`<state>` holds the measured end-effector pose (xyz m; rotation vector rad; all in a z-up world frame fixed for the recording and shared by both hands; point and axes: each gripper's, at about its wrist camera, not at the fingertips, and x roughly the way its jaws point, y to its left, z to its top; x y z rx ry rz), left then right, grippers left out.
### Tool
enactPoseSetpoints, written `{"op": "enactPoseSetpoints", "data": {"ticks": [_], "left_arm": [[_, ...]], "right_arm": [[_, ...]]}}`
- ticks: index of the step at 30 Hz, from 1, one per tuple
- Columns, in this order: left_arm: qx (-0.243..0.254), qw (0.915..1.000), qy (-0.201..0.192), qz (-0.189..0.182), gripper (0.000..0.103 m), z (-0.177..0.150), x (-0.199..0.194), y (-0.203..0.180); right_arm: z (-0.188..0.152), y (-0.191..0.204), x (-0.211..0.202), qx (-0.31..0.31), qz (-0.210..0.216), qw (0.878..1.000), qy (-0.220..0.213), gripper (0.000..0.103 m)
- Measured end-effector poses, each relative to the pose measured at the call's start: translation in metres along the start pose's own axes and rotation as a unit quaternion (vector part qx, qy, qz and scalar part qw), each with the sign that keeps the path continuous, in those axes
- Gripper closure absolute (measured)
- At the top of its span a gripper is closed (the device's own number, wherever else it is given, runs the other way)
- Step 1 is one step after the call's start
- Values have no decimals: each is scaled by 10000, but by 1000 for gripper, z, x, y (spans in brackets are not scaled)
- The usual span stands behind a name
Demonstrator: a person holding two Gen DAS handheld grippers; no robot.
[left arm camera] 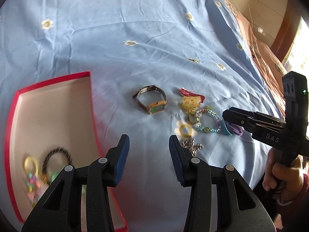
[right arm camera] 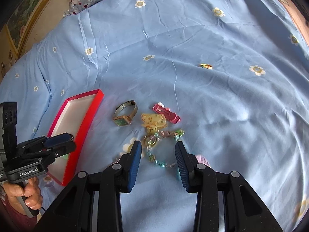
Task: Organize jewelry
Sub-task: 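Grasp the gold watch with the left tool while the right tool grasps the pink hair clip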
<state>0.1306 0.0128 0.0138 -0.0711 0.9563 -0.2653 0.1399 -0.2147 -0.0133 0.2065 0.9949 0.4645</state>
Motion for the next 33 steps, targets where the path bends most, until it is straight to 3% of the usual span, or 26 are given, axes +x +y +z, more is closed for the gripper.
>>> {"op": "enactPoseSetpoints", "data": {"ticks": [10,19,23,25,27,29,30,33], "left_arm": [[482,9986,210,-66,62,35,42,-6],[815,9957,431,-76,62,46,76,-12],[860,9950,480,-160,63,50,87,-14],[888,9946,491,-207,73,50,90,-15],[886,9944,523,-258,78,51,93,-15],[882,9944,500,-297,78,50,92,-14],[872,9945,493,-318,79,49,91,-13],[797,9949,487,-383,96,47,89,-10]], "right_arm": [[23,-6,28,-122,-66,9998,129,65],[35,-12,67,-854,-425,9931,688,65],[38,-5,78,-1067,-419,9910,692,66],[41,-1,83,-1141,-400,9902,693,67],[42,2,88,-1221,-434,9891,694,81],[43,4,91,-1208,-396,9894,705,86],[43,3,91,-1175,-392,9899,688,86],[42,2,88,-1043,-322,9919,645,86]]}}
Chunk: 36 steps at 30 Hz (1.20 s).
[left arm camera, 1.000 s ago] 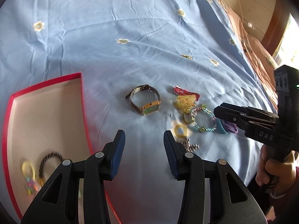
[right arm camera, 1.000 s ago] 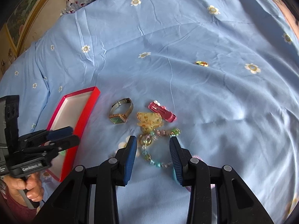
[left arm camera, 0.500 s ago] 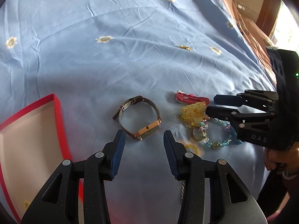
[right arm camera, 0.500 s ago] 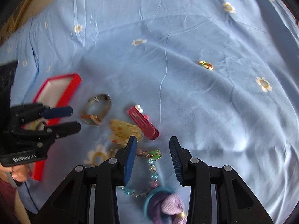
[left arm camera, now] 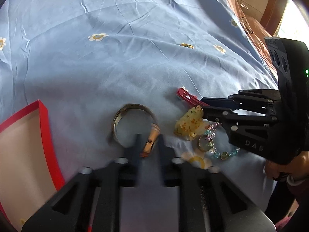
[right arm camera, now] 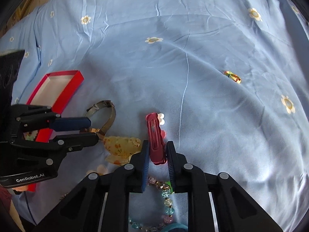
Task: Organize jewelry
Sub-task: 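Grasp the gold watch with the left tool while the right tool grasps the pink hair clip, then carry the gold watch and pink hair clip into the red box and open both tools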
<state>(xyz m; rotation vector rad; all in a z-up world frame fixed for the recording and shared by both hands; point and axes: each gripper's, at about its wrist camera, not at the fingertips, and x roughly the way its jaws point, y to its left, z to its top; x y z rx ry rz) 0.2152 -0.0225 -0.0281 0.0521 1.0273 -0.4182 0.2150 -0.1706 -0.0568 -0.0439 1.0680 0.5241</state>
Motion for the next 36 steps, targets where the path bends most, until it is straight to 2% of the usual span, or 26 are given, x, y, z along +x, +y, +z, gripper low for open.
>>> {"op": "enactPoseSetpoints", "data": {"ticks": [14,24,36], "left_arm": [[-542,9977,-395,-134,97,-28,-47,5],[-988,9920,-785,-84,97,-53,-94,15],[-1552,9818,-1069,218,97,-92,-137,52]], "right_arm": [[-10,7,-46,644,388,9956,-556,87],[-19,30,-68,600,637,9938,-683,87],[-23,84,-65,258,992,9928,-613,87]]}}
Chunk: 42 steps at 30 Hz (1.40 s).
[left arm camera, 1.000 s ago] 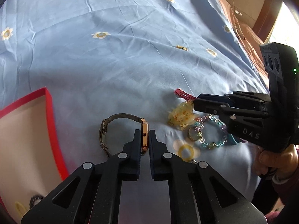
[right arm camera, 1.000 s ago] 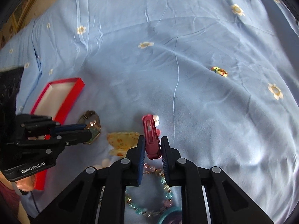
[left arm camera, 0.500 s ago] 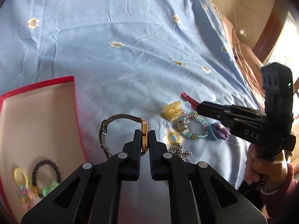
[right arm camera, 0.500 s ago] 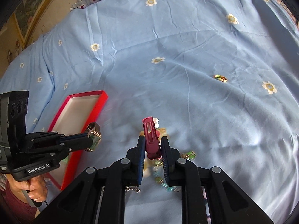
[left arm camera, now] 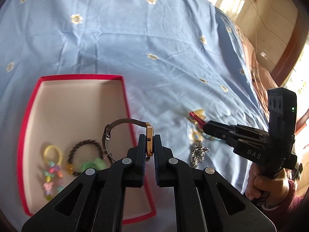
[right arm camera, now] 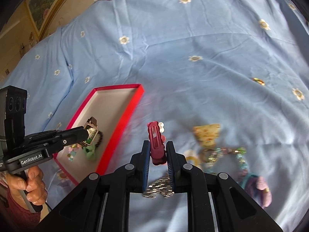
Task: Organize jewelry
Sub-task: 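Carry the gold watch and pink hair clip into the red box and open both tools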
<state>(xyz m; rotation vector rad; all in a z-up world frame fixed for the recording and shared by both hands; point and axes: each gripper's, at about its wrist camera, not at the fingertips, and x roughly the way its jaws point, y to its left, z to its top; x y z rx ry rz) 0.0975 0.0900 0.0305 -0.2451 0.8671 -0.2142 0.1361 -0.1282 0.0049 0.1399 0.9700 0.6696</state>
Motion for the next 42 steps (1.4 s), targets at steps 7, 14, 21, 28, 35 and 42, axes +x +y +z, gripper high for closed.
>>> {"op": "enactPoseSetpoints", "data": {"ticks": [7,14,21,28,35,42], "left_arm": [[-225,9995,-121,181,97,-9,-19,27],[-435,9981,-209,389,97,-15,-34,53],[-594,9965,-232,548,97,-17,-39,76],[-671,9954,-176,663,97,-15,-32,95],[-699,9948,-75,738,97,-7,-17,111],[-718,9943,-7,793,97,0,-4,123]], "right_arm": [[0,31,11,-198,218,9995,75,87],[2,60,23,-398,431,9982,151,87],[4,84,40,-535,619,9963,246,87],[11,101,58,-615,736,9949,313,87],[22,112,83,-635,770,9942,399,87],[25,111,106,-594,711,9944,505,87]]}}
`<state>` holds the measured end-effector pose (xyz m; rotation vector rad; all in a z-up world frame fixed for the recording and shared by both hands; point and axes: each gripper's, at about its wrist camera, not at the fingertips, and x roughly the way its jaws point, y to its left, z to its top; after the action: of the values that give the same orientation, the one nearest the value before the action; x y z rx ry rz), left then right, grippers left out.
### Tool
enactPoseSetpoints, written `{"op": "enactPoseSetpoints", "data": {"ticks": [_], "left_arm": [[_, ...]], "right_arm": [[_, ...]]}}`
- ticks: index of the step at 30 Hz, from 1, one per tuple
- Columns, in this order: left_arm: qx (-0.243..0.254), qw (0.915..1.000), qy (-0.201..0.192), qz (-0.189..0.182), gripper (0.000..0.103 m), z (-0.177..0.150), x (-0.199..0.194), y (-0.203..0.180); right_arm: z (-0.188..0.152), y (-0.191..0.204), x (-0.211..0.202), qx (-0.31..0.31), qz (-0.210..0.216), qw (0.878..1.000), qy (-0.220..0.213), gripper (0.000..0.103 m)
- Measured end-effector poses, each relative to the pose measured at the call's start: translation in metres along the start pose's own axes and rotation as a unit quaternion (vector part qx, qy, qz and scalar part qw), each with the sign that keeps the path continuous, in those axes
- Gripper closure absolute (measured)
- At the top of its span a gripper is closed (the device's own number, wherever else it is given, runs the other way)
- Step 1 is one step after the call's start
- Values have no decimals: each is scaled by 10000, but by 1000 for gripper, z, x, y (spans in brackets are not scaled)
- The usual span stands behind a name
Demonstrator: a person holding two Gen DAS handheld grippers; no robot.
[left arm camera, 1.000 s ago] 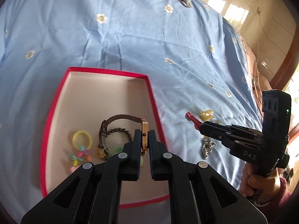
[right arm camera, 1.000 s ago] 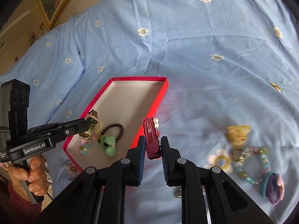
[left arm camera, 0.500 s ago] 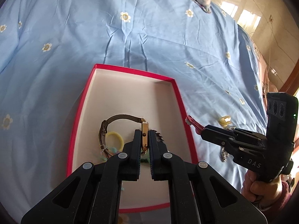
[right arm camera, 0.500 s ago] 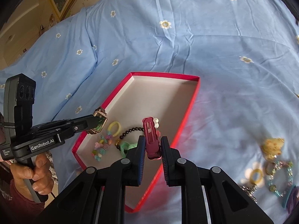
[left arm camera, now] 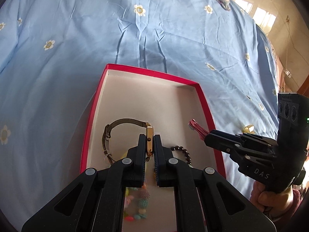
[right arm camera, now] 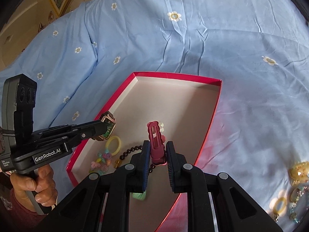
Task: Organize jewelry
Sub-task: 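Carry the gold watch and pink hair clip into the red box and open both tools, then move both open tools back over the remaining jewelry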
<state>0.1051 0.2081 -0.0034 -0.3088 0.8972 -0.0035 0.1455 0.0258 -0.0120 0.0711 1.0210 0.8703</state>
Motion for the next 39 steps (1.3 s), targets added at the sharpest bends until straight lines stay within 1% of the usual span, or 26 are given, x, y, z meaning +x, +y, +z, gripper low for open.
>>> {"op": "enactPoseSetpoints", "data": {"ticks": [6,13,22,28,29,33,34,36,39], "left_arm": [[20,10000,54,28,97,8,13,4],[15,9995,285,115,97,11,36,7],[160,9988,371,262,96,7,46,2],[140,9986,404,311,95,7,47,1],[132,9987,392,309,94,8,47,2],[74,9990,297,314,85,7,40,1],[70,9991,257,318,82,7,36,0],[53,9992,190,344,80,6,29,-2],[-71,9994,65,320,77,1,15,-4]], "right_arm": [[7,-4,16,27,-42,10000,84,87],[12,-5,34,-72,-156,9996,224,87],[9,-2,49,-304,-315,9983,385,86],[10,-1,49,-312,-264,9984,391,84],[10,-1,48,-315,-249,9984,391,84],[9,-3,44,-262,-192,9988,363,79],[8,-3,42,-252,-189,9989,348,77],[8,-3,36,-216,-171,9992,298,69],[6,-5,24,-124,-129,9996,196,69]]}}
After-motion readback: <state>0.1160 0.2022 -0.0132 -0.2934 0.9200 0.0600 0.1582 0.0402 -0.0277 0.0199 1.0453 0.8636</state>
